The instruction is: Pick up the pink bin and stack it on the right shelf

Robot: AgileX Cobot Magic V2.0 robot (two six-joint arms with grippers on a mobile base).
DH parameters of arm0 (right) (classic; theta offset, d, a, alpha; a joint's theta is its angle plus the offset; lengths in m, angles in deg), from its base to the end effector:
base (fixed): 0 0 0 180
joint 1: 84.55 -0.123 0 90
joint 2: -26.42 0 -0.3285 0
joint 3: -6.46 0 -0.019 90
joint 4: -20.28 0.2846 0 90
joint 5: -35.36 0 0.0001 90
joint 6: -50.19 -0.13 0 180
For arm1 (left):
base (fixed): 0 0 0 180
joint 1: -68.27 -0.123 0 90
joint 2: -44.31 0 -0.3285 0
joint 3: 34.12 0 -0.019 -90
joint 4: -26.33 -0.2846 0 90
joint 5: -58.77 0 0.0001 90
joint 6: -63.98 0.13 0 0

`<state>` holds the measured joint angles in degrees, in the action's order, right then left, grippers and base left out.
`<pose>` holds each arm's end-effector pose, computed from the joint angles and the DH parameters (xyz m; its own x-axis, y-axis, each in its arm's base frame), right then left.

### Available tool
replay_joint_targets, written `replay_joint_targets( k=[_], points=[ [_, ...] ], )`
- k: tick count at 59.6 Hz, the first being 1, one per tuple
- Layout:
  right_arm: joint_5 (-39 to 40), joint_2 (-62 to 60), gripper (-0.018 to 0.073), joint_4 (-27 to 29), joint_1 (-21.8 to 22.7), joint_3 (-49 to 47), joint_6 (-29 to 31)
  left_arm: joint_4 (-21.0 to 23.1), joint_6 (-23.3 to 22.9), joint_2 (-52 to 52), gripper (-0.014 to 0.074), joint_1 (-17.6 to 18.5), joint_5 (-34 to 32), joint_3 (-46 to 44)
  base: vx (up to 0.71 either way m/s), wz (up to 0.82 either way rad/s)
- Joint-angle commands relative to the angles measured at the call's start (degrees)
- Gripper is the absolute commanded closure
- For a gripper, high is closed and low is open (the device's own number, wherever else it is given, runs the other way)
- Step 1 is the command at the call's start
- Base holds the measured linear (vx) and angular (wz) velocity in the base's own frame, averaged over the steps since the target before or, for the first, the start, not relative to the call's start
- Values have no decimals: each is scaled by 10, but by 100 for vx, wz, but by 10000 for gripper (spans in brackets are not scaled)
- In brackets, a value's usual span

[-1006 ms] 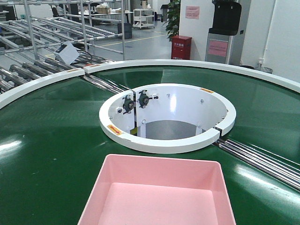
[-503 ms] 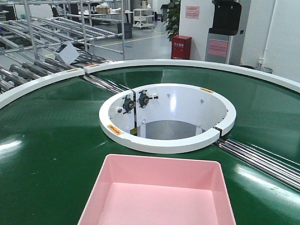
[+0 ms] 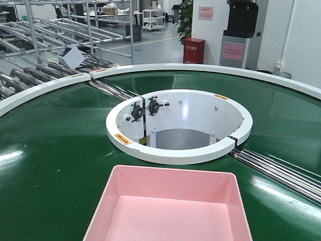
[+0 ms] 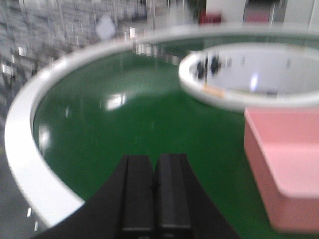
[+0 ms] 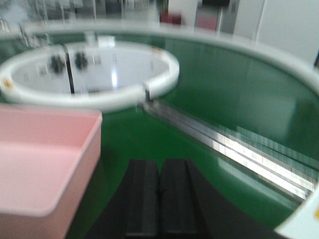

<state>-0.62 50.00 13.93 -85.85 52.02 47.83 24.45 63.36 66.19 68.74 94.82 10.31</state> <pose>0.0836 -0.0066 0.3399 -0.2596 -0.0544 -0.9642 0.0275 0.9976 -0.0637 0.0751 0.0019 0.3493 -0.2139 0.0175 -0.9767 -0.0073 0.9998 0.0195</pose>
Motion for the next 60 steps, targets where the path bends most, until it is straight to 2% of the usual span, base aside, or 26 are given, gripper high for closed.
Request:
replay_joint_targets(
  k=[1, 5, 15, 21, 26, 36, 43, 52, 60],
  points=[
    [-16, 55, 568, -9, 0, -30, 6, 4, 6, 47, 576, 0, 22, -30, 0, 0],
    [-28, 94, 568, -8, 0, -28, 5, 19, 3, 74, 576, 0, 47, -28, 0, 0],
    [-33, 168, 560, -6, 0, -28, 2, 36, -13, 119, 563, 0, 43, -10, 0, 0],
    [-49, 211, 487, -3, 0, -29, 8, 34, -6, 157, 477, 1, 69, -10, 0, 0],
    [-60, 245, 370, 20, -10, -38, 30, 43, 6, 182, 360, 15, 72, -10, 0, 0],
    [-85, 306, 76, 48, -64, -77, 80, 76, 70, 232, 108, 80, 92, -35, 0, 0],
    [-109, 358, -51, 31, -115, -114, 81, 79, 96, 281, 4, 137, 114, -76, 0, 0],
    [-149, 434, -84, 21, -154, -180, 81, 78, 100, 372, -11, 194, 110, -134, 0, 0],
    [-195, 510, -55, 22, -153, -251, 62, 78, 112, 473, 5, 223, 105, -195, 0, 0]
  ],
)
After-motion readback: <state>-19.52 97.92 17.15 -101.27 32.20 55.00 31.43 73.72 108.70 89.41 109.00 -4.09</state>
